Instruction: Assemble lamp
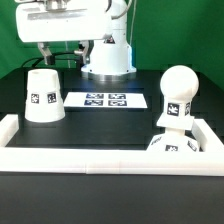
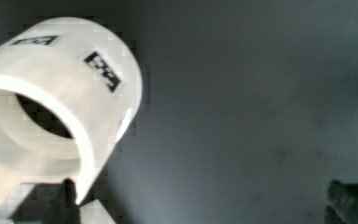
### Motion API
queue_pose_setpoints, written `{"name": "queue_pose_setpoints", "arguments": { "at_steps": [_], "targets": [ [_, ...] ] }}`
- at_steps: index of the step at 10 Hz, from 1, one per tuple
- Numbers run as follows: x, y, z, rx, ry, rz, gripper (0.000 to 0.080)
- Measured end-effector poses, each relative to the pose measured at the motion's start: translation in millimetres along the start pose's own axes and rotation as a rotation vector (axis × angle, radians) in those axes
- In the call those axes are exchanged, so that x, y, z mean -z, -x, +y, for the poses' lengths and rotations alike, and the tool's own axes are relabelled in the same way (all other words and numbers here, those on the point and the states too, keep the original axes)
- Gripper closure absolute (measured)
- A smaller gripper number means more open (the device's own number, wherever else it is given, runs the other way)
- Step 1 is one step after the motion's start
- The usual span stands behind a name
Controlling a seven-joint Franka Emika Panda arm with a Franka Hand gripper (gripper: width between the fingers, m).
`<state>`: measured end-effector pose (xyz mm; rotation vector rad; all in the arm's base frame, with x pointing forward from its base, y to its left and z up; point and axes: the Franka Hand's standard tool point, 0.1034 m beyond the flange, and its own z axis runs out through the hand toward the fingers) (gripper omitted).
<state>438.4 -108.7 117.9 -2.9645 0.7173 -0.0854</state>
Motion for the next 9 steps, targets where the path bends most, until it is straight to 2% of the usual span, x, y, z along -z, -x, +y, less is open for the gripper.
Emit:
{"name": "queue_pose_setpoints", "arguments": {
  "at_steps": [4,5,9],
  "targets": [
    [-11.0,-0.3,10.5,0.058,0.025,0.013,0.0101],
    [-20.3,1.0,16.3,0.064,0.043,0.024,0.0101],
    [-27.7,-1.5,18.9,0.068,0.059,0.019,0.0101]
  ]
}}
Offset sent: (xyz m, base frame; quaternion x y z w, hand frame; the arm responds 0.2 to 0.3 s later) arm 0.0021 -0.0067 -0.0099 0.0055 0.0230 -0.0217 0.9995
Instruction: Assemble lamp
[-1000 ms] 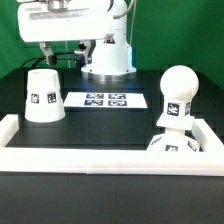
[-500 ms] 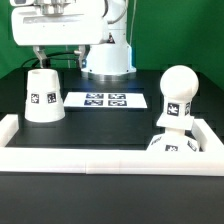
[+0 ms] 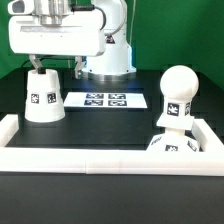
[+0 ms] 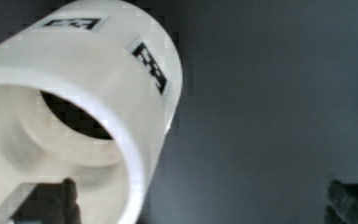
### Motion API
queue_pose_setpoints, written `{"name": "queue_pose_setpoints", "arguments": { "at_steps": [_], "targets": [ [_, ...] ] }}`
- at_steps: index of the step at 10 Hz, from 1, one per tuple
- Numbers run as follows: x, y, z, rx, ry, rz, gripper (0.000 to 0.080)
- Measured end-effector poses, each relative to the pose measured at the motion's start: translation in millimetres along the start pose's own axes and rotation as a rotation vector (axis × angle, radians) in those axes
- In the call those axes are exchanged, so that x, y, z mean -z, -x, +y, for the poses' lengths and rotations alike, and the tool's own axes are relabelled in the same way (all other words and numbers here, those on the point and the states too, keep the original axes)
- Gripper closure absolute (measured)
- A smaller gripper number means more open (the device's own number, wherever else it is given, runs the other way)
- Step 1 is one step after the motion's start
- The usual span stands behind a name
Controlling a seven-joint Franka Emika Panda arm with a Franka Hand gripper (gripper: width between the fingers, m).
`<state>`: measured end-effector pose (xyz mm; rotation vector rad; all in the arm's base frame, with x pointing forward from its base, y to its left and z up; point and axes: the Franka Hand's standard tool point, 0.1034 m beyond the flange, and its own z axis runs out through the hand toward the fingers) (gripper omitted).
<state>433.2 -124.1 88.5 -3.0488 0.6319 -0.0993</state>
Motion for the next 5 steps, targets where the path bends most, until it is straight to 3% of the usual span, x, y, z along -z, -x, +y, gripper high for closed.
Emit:
{"name": "queue_pose_setpoints", "arguments": {
  "at_steps": [2,4,5],
  "targets": [
    [-4.9,2.7,2.0,0.000,0.008,-0.005,0.0127],
    [-7.8,5.2,2.1,0.003,0.013,-0.006,0.0397],
    [-7.9,5.2,2.2,0.003,0.013,-0.006,0.0397]
  ]
}}
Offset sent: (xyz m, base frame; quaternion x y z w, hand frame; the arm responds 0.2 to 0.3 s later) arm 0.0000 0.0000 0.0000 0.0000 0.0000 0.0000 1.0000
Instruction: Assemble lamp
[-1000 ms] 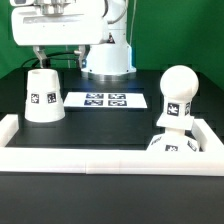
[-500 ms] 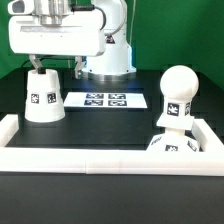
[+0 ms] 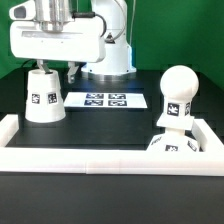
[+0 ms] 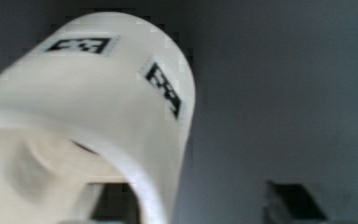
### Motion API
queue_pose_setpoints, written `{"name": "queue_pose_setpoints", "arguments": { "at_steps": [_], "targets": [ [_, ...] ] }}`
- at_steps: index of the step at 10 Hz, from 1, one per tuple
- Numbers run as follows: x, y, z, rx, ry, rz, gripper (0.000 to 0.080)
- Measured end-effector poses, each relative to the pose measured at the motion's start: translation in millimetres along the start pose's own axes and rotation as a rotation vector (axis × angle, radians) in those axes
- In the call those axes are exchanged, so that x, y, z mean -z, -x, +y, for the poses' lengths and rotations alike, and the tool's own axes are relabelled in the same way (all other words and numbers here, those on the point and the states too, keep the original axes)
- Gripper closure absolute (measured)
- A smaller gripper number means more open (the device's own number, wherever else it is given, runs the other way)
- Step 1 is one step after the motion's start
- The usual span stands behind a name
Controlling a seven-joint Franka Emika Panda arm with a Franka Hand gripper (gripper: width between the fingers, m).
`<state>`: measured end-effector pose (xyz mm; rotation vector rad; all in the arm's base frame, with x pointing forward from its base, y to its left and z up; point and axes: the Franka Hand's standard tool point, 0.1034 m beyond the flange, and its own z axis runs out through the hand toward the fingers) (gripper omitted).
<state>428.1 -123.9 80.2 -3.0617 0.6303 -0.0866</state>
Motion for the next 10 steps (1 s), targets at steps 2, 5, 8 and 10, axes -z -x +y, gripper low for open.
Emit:
{"name": "queue_pose_setpoints", "arguments": {
  "at_steps": [2,5,8,10],
  "targets": [
    [-0.1,0.0,0.1,0.000,0.000,0.000,0.0571],
    [0.7,-1.4,-0.4,0.000,0.000,0.003,0.0755],
    [0.7,-1.4,-0.5,0.001,0.000,0.003,0.0755],
    [7.3,-0.4,-12.6,-0.004,-0.019,-0.006,0.0755]
  ]
}}
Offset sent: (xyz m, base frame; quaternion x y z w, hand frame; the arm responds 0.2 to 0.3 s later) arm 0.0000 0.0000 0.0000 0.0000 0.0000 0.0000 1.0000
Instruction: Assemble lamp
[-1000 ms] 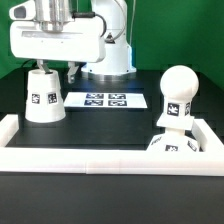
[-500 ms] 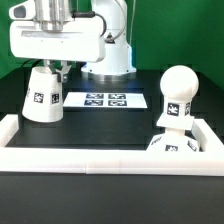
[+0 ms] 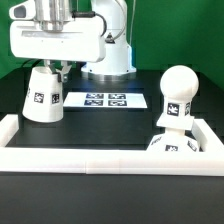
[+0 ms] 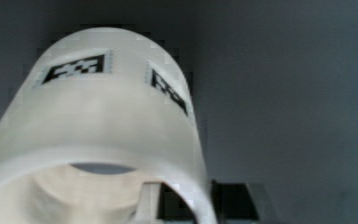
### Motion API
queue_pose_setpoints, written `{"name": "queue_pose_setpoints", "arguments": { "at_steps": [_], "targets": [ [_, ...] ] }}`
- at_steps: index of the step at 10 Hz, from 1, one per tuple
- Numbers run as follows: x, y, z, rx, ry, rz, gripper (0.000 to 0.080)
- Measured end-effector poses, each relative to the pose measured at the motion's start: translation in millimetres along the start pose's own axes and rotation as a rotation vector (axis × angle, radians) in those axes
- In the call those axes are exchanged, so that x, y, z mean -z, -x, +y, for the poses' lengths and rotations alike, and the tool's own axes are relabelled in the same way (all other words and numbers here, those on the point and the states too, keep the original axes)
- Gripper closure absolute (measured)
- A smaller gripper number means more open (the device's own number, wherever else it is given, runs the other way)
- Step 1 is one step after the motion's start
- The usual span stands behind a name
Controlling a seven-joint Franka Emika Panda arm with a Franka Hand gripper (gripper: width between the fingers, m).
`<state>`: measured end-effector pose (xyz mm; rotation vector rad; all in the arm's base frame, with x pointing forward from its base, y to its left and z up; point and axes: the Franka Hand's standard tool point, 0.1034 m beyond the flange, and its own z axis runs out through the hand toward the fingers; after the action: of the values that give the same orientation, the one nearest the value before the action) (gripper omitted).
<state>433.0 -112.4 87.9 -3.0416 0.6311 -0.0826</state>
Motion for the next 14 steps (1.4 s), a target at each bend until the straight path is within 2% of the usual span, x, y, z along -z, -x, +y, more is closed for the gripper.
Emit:
{"name": "queue_pose_setpoints", "arguments": {
  "at_steps": [2,4,5,6,10,12,14],
  "targets": [
    [25.7,-1.5,-31.9,-0.023,-0.056,-0.007,0.0755],
    [51.9,-11.5,-61.7,-0.076,-0.093,-0.005,0.0755],
    [58.8,-16.5,-69.5,-0.095,-0.099,0.005,0.0755],
    [59.5,-17.1,-73.1,-0.098,-0.078,0.008,0.0755],
    [59.0,-15.8,-73.3,-0.093,-0.078,-0.002,0.0755],
    [88.5,-26.9,-104.7,-0.109,-0.113,-0.028,0.0755],
    [108.1,-32.4,-140.7,-0.155,-0.131,-0.037,0.0755]
  ]
}}
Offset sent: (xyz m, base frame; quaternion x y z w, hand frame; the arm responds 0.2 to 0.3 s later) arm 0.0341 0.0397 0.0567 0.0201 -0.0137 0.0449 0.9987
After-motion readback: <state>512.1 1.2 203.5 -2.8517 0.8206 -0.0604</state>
